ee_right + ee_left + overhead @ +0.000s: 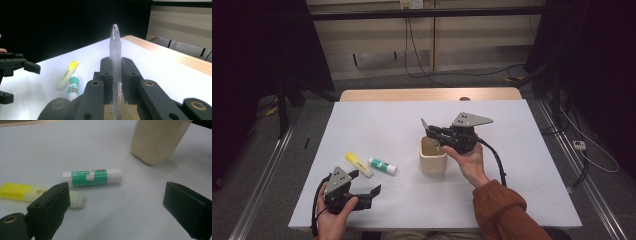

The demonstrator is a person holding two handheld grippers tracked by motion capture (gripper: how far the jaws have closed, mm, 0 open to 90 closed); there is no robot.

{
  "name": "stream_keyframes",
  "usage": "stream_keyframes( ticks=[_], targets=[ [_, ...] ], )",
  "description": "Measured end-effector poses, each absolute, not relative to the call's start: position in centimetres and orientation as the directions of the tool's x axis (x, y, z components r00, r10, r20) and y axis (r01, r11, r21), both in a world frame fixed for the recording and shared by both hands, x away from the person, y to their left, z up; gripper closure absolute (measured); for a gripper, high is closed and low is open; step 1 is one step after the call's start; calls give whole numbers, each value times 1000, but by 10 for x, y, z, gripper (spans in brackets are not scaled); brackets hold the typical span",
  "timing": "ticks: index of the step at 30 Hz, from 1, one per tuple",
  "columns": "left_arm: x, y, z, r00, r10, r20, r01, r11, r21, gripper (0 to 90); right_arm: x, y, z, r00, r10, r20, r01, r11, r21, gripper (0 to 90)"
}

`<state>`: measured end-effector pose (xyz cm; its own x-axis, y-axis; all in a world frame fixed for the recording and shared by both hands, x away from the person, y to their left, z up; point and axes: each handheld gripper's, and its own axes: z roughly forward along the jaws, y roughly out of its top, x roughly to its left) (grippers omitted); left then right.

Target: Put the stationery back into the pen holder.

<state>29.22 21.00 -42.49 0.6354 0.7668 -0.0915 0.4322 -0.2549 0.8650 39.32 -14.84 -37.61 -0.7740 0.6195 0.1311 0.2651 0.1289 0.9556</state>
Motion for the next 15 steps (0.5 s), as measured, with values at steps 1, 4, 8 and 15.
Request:
stream_keyframes(
  ticks=[1, 4, 8, 15],
  targets=[
    [292, 210, -425, 635, 767, -93, 432, -253, 865, 73, 393, -148, -376, -776, 617, 132, 266, 132, 955, 779],
    [292, 210, -425, 635, 767, -92, 433, -254, 865, 73, 393, -148, -375, -774, 620, 126, 272, 146, 951, 609],
    [292, 210, -425, 634, 768, -91, 433, -255, 865, 73, 391, -152, -374, -770, 624, 133, 291, 158, 944, 432],
    [292, 210, -425, 631, 770, -95, 438, -254, 862, 73, 382, -169, -368, -720, 686, 104, 294, 165, 941, 186]
  ],
)
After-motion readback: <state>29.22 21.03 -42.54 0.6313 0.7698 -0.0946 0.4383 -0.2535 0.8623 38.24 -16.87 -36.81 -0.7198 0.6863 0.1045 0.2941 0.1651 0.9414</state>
